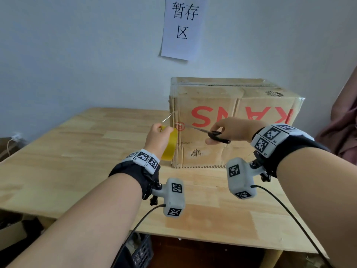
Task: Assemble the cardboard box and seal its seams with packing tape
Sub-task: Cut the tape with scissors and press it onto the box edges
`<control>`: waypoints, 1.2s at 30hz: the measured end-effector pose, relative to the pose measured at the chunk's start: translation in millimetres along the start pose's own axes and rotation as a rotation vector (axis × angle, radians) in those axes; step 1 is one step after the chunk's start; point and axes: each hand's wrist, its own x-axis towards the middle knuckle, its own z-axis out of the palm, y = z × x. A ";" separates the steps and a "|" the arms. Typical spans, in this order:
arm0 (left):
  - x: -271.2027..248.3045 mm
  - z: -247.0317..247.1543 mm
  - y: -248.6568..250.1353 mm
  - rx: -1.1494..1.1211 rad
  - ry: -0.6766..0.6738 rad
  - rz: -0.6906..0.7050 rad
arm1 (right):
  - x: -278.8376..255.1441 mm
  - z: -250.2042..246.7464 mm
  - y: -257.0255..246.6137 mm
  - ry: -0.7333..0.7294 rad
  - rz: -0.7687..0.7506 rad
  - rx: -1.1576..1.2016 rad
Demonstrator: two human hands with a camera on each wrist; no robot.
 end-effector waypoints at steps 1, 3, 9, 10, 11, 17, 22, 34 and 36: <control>0.3 -1.1 0.5 -0.020 0.012 0.007 | 1.9 -2.4 -0.4 -0.008 -0.001 0.022; 2.6 -2.2 0.4 -0.029 0.043 0.021 | 5.1 -5.7 -2.7 -0.027 -0.014 0.050; 11.4 -2.9 -1.9 0.027 0.089 0.057 | 12.2 -6.3 -14.5 -0.085 -0.058 0.060; 12.6 -2.7 -1.9 0.038 0.094 0.066 | 13.5 -6.0 -15.6 -0.089 -0.062 0.064; 13.3 -2.8 -1.6 0.047 0.099 0.071 | 15.3 -6.0 -16.7 -0.088 -0.064 0.062; 16.8 -4.6 -2.9 0.088 0.124 0.107 | 28.3 -8.5 -23.3 -0.090 -0.107 0.102; 21.1 -8.7 -3.0 0.103 0.129 0.140 | 38.1 -15.3 -31.7 -0.131 -0.109 0.070; 24.1 -9.7 -7.3 0.120 0.114 0.150 | 45.2 -15.2 -27.8 -0.050 -0.141 0.030; 24.6 -11.9 -9.4 0.144 0.103 0.150 | 44.0 -13.4 -28.7 -0.034 -0.141 0.014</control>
